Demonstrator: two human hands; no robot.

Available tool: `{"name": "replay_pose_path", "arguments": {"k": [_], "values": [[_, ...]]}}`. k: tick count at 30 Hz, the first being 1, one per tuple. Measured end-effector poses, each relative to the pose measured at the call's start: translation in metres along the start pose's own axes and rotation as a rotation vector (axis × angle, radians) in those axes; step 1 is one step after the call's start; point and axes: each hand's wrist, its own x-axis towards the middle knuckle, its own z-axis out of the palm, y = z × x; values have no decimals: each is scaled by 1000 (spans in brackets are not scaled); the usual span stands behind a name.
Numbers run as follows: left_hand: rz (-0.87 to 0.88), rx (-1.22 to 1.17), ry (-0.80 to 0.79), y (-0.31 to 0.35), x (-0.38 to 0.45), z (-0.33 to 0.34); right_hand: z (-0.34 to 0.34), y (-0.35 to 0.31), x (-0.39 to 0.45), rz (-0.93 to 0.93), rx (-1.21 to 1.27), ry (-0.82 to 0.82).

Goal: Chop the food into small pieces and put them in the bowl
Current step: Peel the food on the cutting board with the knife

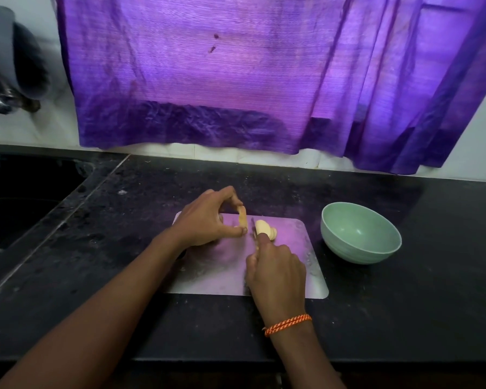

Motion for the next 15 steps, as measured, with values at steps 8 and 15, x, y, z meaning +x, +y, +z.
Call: {"name": "replay_pose_path", "arguments": {"k": [8,15], "values": [[-4,30,-24,3,0,7,14,2,-2,-18,51,208],[14,23,-14,-1,1,11,13,4,0,-21,130,305]]}}
